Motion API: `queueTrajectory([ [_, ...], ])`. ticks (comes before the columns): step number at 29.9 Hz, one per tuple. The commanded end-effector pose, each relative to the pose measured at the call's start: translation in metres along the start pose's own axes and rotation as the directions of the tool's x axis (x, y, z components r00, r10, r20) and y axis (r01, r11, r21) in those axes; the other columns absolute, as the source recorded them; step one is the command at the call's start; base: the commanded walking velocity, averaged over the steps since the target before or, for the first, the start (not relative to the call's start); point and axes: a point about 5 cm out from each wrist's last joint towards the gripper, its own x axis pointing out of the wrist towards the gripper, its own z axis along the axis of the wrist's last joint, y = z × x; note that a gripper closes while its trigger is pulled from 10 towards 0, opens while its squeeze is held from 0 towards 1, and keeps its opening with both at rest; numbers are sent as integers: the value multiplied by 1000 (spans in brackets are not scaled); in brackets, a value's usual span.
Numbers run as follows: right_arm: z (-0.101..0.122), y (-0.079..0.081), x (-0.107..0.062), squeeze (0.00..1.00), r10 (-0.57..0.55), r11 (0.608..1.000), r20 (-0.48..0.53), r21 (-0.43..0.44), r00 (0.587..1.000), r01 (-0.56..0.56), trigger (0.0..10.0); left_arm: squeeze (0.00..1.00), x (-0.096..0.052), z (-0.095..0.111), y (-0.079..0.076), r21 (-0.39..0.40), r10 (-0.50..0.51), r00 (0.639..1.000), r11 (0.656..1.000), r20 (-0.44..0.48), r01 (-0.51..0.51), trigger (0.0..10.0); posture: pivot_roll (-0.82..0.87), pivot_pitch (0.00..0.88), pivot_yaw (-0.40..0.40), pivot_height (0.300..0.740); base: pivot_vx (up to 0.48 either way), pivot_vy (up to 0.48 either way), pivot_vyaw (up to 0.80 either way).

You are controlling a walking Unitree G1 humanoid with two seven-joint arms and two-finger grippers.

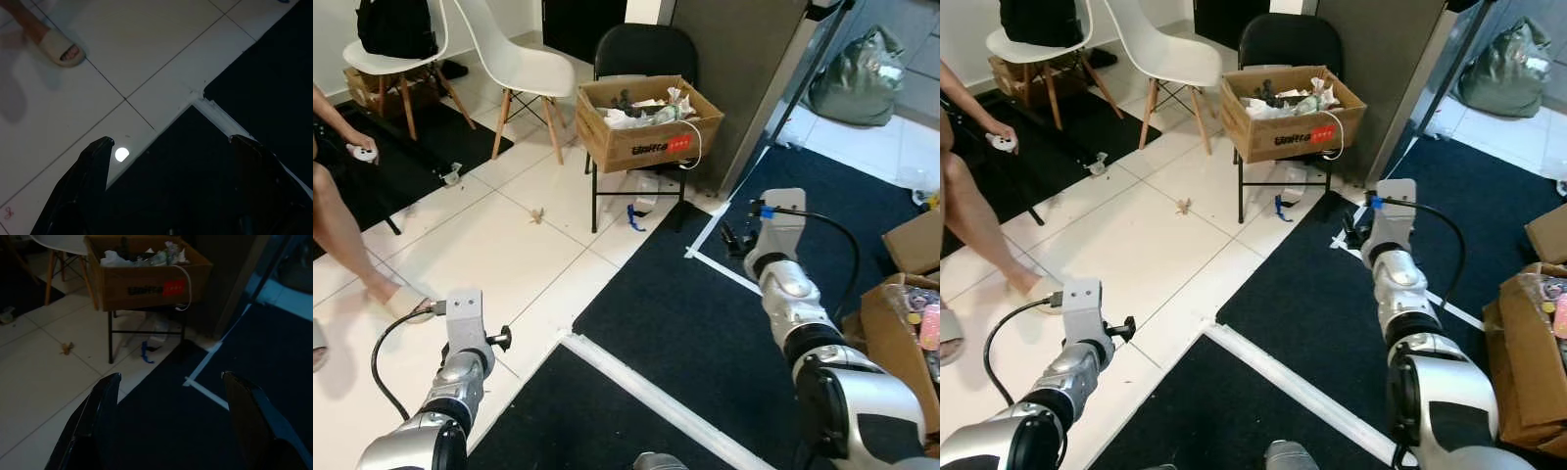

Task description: Picking trash to rubbish bin

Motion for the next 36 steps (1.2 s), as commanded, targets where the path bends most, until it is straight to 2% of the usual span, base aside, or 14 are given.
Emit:
queueTrajectory([
  [1,3,4,3,0,6,1000,0,7,1000,-6,10000,0,2,8,-4,7,-19,1000,1000,17,18,10000,-82,0,-41,740,0,0,0],
  [3,4,6,3,0,12,1000,1,7,1000,-12,10000,0,2,9,-4,4,-19,1000,1000,19,19,10000,-75,0,-40,740,0,0,0],
  [8,1,9,3,0,29,999,-18,28,999,-28,10000,0,-4,-18,-9,1,-32,998,999,-61,32,10000,-88,0,-22,740,0,0,0],
  [9,1,9,3,0,29,999,-18,28,999,-28,10000,0,-4,-18,-9,1,-32,998,999,-61,32,10000,-88,0,-22,740,0,0,0],
  [11,-5,11,1,0,39,999,-45,23,998,-38,10000,0,-8,-35,-10,11,-29,993,999,-110,31,10000,-93,0,-15,740,0,0,-603],
  [12,-5,11,1,0,39,999,-45,23,998,-38,10000,0,-8,-35,-10,11,-29,993,999,-110,31,10000,-93,0,-15,740,0,0,-800],
  [13,-10,12,-1,0,42,999,-65,18,997,-41,10000,0,-11,-42,-8,-23,-24,992,1000,-128,21,10000,-93,0,-13,740,0,0,-800],
  [15,-24,11,-7,0,41,999,-112,1,993,-41,10000,0,-15,-53,-3,-25,-17,988,1000,-155,13,10000,-91,0,-6,740,0,0,-794],
  [16,-24,11,-7,0,41,999,-112,1,993,-41,10000,0,-15,-53,-3,-25,-17,988,1000,-155,13,10000,-91,0,-6,740,0,0,-788],
  [19,-43,8,-17,0,41,999,-171,-8,984,-43,10000,0,-21,-66,3,11,-21,982,1000,-188,23,10000,-91,0,-1,740,0,0,-796],
  [23,-49,6,-22,0,78,997,-181,11,980,-77,10000,0,-27,-76,18,23,1,977,1000,-212,4,10000,-94,0,3,740,0,0,-791],
  [28,-54,8,-26,0,108,993,-194,-18,975,-114,10000,0,-28,-76,22,46,12,975,999,-220,-2,10000,-100,0,7,740,0,0,-790],
  [32,-60,7,-29,0,99,994,-210,-20,973,-106,10000,0,-28,-78,20,72,13,970,997,-244,5,10000,-101,0,12,740,0,0,-788],
  [36,-68,4,-34,0,67,997,-242,-25,968,-75,10000,0,-38,-101,20,116,22,941,993,-337,19,10000,-114,0,23,740,0,0,-794],
])
